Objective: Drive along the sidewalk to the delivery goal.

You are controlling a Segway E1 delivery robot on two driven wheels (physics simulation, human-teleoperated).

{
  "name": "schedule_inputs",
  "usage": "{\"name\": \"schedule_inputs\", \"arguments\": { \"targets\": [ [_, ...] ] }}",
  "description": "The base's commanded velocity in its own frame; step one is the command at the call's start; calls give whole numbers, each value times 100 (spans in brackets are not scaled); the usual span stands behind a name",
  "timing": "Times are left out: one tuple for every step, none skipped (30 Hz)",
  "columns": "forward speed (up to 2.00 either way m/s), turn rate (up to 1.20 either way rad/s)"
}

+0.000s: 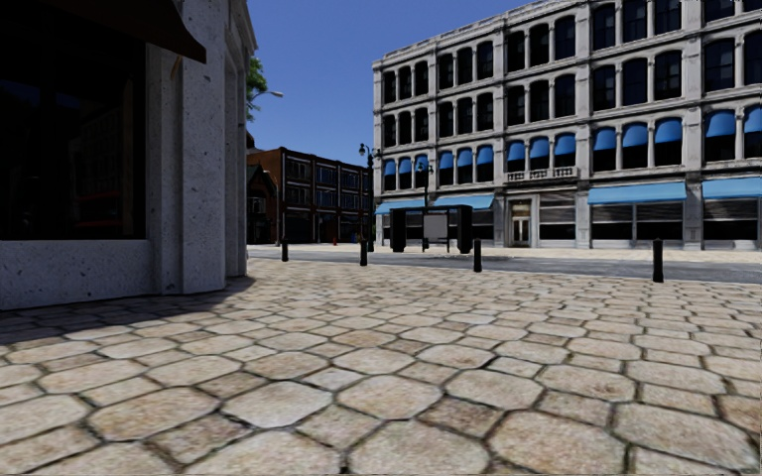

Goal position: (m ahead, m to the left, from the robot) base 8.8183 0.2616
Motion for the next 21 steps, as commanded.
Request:
{"name": "schedule_inputs", "arguments": {
  "targets": [
    [200,0],
    [200,0],
    [200,0],
    [200,0],
    [200,0],
    [200,0],
    [200,0],
    [200,0],
    [200,0],
    [200,0],
    [200,0],
    [200,0],
    [200,0],
    [200,0],
    [200,0],
    [200,0],
    [200,0],
    [200,0],
    [200,0],
    [200,0],
    [200,0]
  ]
}}
